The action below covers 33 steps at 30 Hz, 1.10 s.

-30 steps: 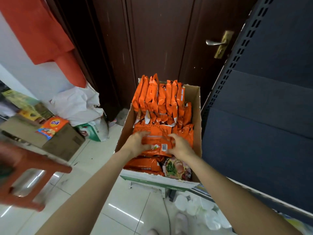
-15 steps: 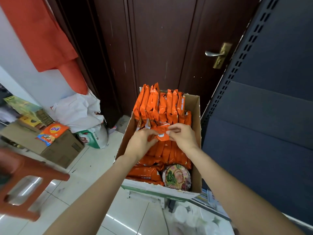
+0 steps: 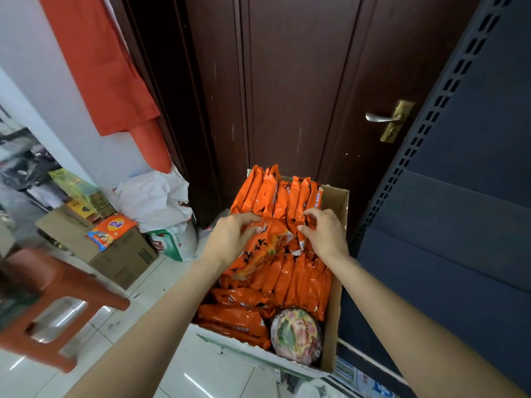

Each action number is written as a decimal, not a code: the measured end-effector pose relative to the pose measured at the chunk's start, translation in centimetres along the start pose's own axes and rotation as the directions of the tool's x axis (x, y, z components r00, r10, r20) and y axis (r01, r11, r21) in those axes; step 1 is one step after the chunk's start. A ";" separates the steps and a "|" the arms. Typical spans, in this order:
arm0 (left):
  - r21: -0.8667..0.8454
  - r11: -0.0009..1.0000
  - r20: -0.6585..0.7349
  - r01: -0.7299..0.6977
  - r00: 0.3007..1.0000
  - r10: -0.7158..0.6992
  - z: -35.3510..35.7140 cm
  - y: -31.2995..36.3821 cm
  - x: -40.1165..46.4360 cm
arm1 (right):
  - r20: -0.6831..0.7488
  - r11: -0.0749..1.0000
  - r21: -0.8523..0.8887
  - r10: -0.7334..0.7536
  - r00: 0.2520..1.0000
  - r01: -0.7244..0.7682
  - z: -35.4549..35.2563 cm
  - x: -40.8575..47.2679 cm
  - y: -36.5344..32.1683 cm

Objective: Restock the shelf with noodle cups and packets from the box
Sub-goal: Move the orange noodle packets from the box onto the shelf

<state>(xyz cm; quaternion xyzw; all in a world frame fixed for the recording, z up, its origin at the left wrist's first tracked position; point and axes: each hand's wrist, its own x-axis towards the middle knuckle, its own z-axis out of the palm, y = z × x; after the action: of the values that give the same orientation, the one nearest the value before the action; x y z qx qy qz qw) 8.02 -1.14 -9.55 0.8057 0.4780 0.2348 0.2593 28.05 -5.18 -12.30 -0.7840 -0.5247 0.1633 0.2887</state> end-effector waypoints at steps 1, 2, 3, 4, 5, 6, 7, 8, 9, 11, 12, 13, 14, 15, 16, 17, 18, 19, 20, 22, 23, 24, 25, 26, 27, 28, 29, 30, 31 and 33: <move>0.006 1.000 0.008 0.016 1.000 -0.016 0.0 0.0 0.1 | -0.011 1.000 -0.019 -0.011 1.000 0.010 0.2 0.1 0.0; 0.010 1.000 0.011 0.029 1.000 -0.029 -0.1 0.1 0.3 | -0.026 0.999 -0.041 -0.023 0.999 0.022 0.3 0.3 -0.1; 0.010 0.999 0.011 0.039 0.999 -0.039 -0.1 0.2 0.3 | -0.039 0.997 -0.069 -0.034 0.999 0.032 0.3 0.4 -0.2; 0.004 0.999 0.010 0.042 0.999 -0.042 -0.2 0.3 0.4 | -0.050 0.995 -0.095 -0.047 0.998 0.042 0.4 0.5 -0.3; -0.003 0.999 0.008 0.039 0.999 -0.039 -0.3 0.4 0.4 | -0.057 0.992 -0.114 -0.056 0.997 0.049 0.4 0.6 -0.4; -0.008 0.999 0.004 0.030 1.000 -0.030 -0.3 0.5 0.3 | -0.062 0.991 -0.124 -0.067 0.996 0.059 0.3 0.8 -0.4; -0.010 1.000 0.000 0.019 1.000 -0.019 -0.5 0.6 0.3 | -0.068 0.989 -0.128 -0.079 0.995 0.070 0.3 0.9 -0.6; -0.013 1.000 -0.009 0.007 1.000 -0.008 -0.7 0.7 0.2 | -0.074 0.988 -0.127 -0.093 0.993 0.083 0.1 0.9 -0.7; -0.018 1.000 -0.021 -0.001 1.000 0.001 -0.9 0.8 0.2 | -0.081 0.987 -0.123 -0.110 0.991 0.099 0.0 0.9 -0.8; -0.035 0.999 -0.049 -0.008 0.999 0.007 -1.4 0.9 0.1 | -0.100 0.986 -0.096 -0.146 0.984 0.137 -0.5 0.6 -1.1; -0.047 0.999 -0.062 -0.015 0.998 0.012 -1.8 0.9 0.0 | -0.117 0.986 -0.064 -0.161 0.980 0.154 -0.9 0.3 -1.3; -0.058 0.998 -0.076 -0.028 0.997 0.024 -2.1 1.0 -0.2 | -0.142 0.985 -0.024 -0.170 0.975 0.168 -1.4 -0.1 -1.4; -0.070 0.996 -0.089 -0.047 0.995 0.040 -2.6 1.1 -0.3 | -0.173 0.983 0.013 -0.177 0.969 0.182 -1.9 -0.6 -1.6; -0.083 0.994 -0.103 -0.069 0.993 0.060 -3.0 1.3 -0.5 | -0.202 0.981 0.045 -0.179 0.963 0.191 -2.6 -1.0 -1.7; -0.097 0.991 -0.120 -0.090 0.990 0.079 -3.5 1.6 -0.7 | -0.224 0.978 0.073 -0.177 0.958 0.198 -3.2 -1.6 -1.9; -0.111 0.988 -0.140 -0.111 0.986 0.095 -3.9 1.9 -0.9 | -0.240 0.974 0.101 -0.175 0.955 0.203 -3.9 -2.3 -2.1; -0.125 0.984 -0.161 -0.126 0.981 0.105 -4.3 2.3 -1.0 | -0.255 0.969 0.128 -0.173 0.951 0.211 -4.5 -3.0 -2.3; -0.140 0.980 -0.183 -0.140 0.976 0.113 -4.6 2.8 -1.1 | -0.273 0.965 0.154 -0.167 0.947 0.215 -5.2 -3.7 -2.5; -0.158 0.975 -0.202 -0.153 0.972 0.120 -4.9 3.3 -1.2 | -0.298 0.961 0.176 -0.156 0.942 0.214 -6.0 -4.4 -2.8; -0.192 0.963 -0.220 -0.191 0.964 0.147 -5.3 4.7 -1.3 | -0.359 0.957 0.202 -0.127 0.925 0.209 -7.7 -5.8 -3.1; -0.202 0.955 -0.225 -0.217 0.959 0.170 -5.5 5.5 -1.4 | -0.389 0.955 0.209 -0.114 0.914 0.208 -8.5 -6.5 -3.2; -0.211 0.946 -0.227 -0.245 0.954 0.196 -5.5 6.5 -1.4 | -0.418 0.956 0.213 -0.100 0.903 0.204 -9.4 -7.3 -3.2; -0.218 0.938 -0.228 -0.271 0.948 0.221 -5.4 7.5 -1.6 | -0.447 0.956 0.215 -0.086 0.890 0.200 -10.4 -8.0 -3.2; -0.231 0.929 -0.225 -0.289 0.945 0.238 -5.2 8.6 -1.7 | -0.477 0.956 0.217 -0.073 0.876 0.197 -11.4 -8.7 -3.1; -0.247 0.919 -0.221 -0.307 0.941 0.254 -4.9 9.7 -1.8 | -0.506 0.957 0.219 -0.058 0.860 0.193 -12.4 -9.4 -2.9; -0.262 0.909 -0.219 -0.325 0.937 0.272 -4.5 10.7 -1.8 | -0.533 0.959 0.219 -0.037 0.845 0.181 -13.5 -10.2 -2.6; -0.273 0.896 -0.220 -0.350 0.930 0.296 -3.9 11.8 -1.8 | -0.558 0.962 0.219 -0.012 0.830 0.161 -14.6 -11.0 -2.1; -0.279 0.884 -0.222 -0.374 0.921 0.320 -3.3 12.9 -1.9 | -0.581 0.967 0.216 0.017 0.814 0.134 -15.6 -11.8 -1.4; -0.285 0.872 -0.223 -0.399 0.912 0.344 -2.6 14.1 -2.0 | -0.602 0.972 0.212 0.046 0.797 0.103 -16.7 -12.6 -0.6; -0.303 0.849 -0.225 -0.433 0.898 0.378 -1.1 16.6 -2.3 | -0.636 0.979 0.203 0.108 0.764 0.031 -18.8 -14.3 1.5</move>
<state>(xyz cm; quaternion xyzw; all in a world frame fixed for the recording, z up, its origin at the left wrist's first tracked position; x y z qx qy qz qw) 17.09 -9.78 1.60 0.8093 0.2667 0.4270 0.3026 33.99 -24.04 0.79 -0.7697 -0.3584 -0.0571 0.5252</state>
